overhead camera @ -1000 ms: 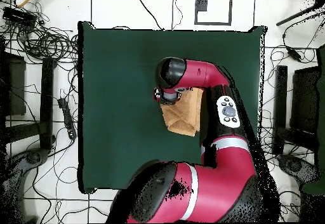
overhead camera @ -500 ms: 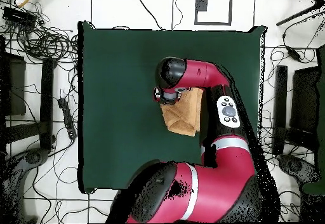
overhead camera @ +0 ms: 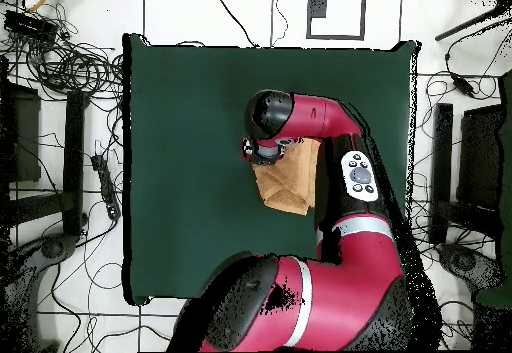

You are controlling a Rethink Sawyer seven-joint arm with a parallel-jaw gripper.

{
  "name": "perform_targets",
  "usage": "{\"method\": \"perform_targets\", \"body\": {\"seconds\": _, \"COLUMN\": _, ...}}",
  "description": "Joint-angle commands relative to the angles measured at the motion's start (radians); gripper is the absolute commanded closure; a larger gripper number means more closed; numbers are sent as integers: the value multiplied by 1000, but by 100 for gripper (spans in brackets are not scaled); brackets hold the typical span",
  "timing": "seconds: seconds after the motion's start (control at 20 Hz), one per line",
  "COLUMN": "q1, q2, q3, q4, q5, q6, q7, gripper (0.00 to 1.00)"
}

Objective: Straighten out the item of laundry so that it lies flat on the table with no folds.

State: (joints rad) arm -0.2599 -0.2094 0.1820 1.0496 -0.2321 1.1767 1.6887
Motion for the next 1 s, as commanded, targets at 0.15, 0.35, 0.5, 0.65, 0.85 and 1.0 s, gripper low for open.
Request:
{"method": "perform_targets", "body": {"seconds": 0.15, "q1": 2, "q2": 61, "q3": 54, "q4": 38, "q5": -21, "q6": -51, "q7": -30, "gripper": 100}}
{"method": "perform_targets", "body": {"seconds": 0.35, "q1": 3, "q2": 62, "q3": 52, "q4": 35, "q5": -22, "q6": -46, "q7": -24, "gripper": 100}}
{"method": "perform_targets", "body": {"seconds": 0.5, "q1": 3, "q2": 63, "q3": 53, "q4": 33, "q5": -22, "q6": -46, "q7": -26, "gripper": 100}}
{"method": "perform_targets", "body": {"seconds": 0.65, "q1": 3, "q2": 64, "q3": 53, "q4": 30, "q5": -20, "q6": -39, "q7": -24, "gripper": 100}}
{"method": "perform_targets", "body": {"seconds": 0.85, "q1": 6, "q2": 66, "q3": 48, "q4": 26, "q5": -18, "q6": -33, "q7": -10, "gripper": 100}}
{"method": "perform_targets", "body": {"seconds": 1.0, "q1": 6, "q2": 65, "q3": 46, "q4": 26, "q5": -16, "q6": -33, "q7": -4, "gripper": 100}}
